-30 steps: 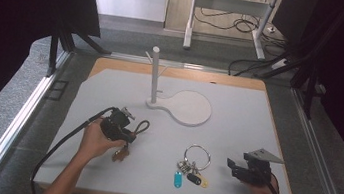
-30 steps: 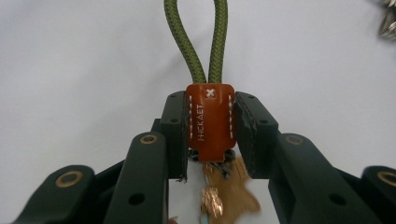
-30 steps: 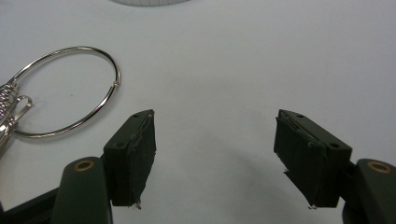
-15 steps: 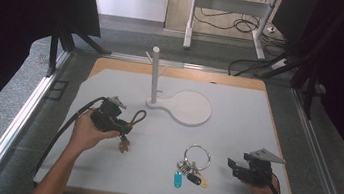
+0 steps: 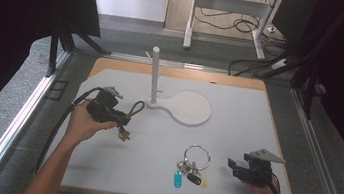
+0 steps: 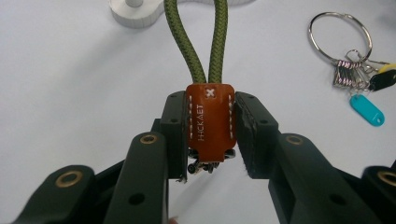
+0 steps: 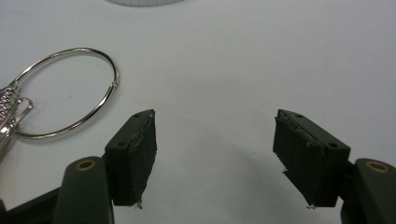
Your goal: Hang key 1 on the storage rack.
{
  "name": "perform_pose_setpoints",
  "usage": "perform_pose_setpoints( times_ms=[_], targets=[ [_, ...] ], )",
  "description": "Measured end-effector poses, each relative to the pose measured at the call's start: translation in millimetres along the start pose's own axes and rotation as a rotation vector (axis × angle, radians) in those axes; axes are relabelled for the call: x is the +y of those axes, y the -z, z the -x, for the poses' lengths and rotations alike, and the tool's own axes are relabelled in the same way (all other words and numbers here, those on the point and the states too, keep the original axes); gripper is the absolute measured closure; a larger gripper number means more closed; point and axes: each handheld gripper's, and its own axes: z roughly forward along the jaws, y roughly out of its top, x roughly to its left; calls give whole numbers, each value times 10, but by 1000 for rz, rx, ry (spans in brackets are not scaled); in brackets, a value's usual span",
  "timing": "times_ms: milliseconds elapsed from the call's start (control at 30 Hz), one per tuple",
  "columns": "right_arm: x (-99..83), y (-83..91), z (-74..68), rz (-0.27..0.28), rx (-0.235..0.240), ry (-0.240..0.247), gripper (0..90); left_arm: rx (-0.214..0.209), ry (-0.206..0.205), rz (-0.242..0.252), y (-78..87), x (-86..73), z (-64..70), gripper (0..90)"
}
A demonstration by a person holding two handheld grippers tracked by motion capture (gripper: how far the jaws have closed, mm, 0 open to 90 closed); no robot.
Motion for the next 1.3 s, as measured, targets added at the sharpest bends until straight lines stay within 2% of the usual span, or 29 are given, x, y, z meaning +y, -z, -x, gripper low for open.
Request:
perform_pose_setpoints(
  times_ms=[167,367,1000,1300],
  targets=[
    [5,-7,-25,-5,3,9,304,-1,13,4,11,46,-69,671],
    [-7,-28,-16,-13,2,4,304,5,-2,17,51,123,-117,671],
    [-16,-60,-35,-28,7,13,304,-38,12,47,147,355,-301,671],
    [-16,-50,-26,-22,8,9,304,-29,7,68,241,472,-357,671]
  ],
)
